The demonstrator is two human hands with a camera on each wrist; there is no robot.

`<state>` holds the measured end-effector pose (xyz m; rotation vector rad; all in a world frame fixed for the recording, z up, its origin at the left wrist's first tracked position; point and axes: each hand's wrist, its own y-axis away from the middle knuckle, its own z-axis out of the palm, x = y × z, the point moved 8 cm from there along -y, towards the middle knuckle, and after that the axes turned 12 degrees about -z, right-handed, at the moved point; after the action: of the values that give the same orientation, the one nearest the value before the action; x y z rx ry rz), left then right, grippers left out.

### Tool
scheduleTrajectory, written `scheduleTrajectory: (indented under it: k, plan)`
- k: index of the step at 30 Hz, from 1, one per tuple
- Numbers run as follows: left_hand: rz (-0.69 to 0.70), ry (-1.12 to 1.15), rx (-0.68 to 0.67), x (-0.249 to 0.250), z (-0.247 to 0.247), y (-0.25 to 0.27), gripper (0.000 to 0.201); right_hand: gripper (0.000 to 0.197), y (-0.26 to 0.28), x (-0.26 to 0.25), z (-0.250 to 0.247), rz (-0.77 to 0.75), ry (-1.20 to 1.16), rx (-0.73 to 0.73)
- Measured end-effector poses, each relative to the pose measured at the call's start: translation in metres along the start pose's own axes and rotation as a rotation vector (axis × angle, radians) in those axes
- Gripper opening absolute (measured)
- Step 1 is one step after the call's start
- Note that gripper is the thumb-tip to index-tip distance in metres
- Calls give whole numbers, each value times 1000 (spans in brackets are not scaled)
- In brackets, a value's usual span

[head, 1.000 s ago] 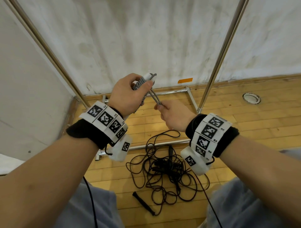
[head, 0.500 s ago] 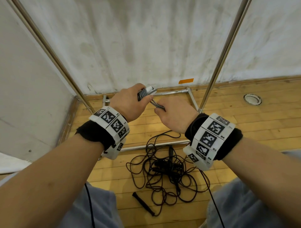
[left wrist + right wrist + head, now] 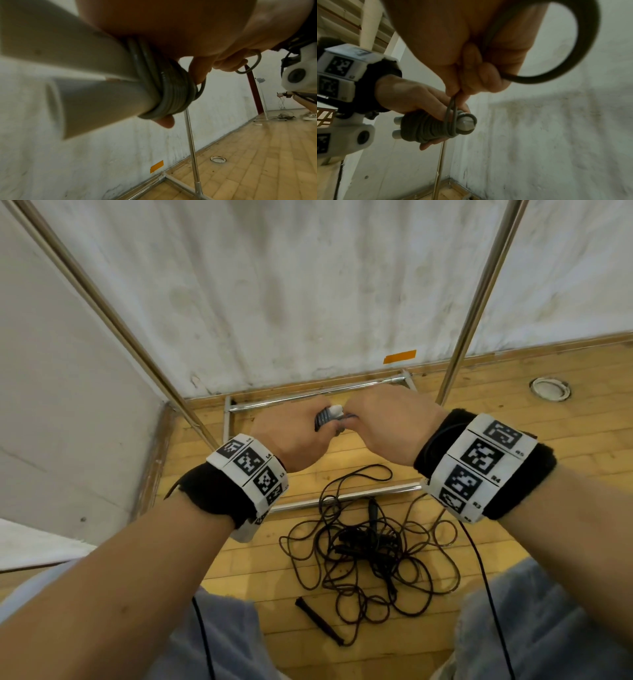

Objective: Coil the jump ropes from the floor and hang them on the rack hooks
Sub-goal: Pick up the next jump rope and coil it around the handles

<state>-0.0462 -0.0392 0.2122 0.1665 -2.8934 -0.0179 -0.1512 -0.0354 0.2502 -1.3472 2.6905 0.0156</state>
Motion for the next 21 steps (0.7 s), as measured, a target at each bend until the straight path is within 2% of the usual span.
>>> scheduleTrajectory:
  k: [2, 4, 6, 9, 13, 17, 21]
  plan:
    - [36, 39, -24, 4, -2, 3, 23, 22, 1, 3, -4, -27, 9, 25]
    - [79, 58, -44, 9, -4, 5, 40, 28, 2, 8, -10, -29, -32, 70]
    - [110, 80, -44, 14, -6, 8, 47, 30, 3, 11, -13, -50, -85, 123]
    - [132, 158, -76, 20, -6, 10, 41, 35, 5, 17, -18, -60, -181, 205]
    - [159, 251, -94, 27, -11, 16, 18, 31, 9, 35, -27, 61, -397, 351]
    - [154, 345, -62, 33, -20, 21, 19, 30, 10, 46, -28, 153, -601, 430]
    - [172, 459, -76, 40, -27, 26, 26, 24, 11, 57, -22, 194, -850, 444]
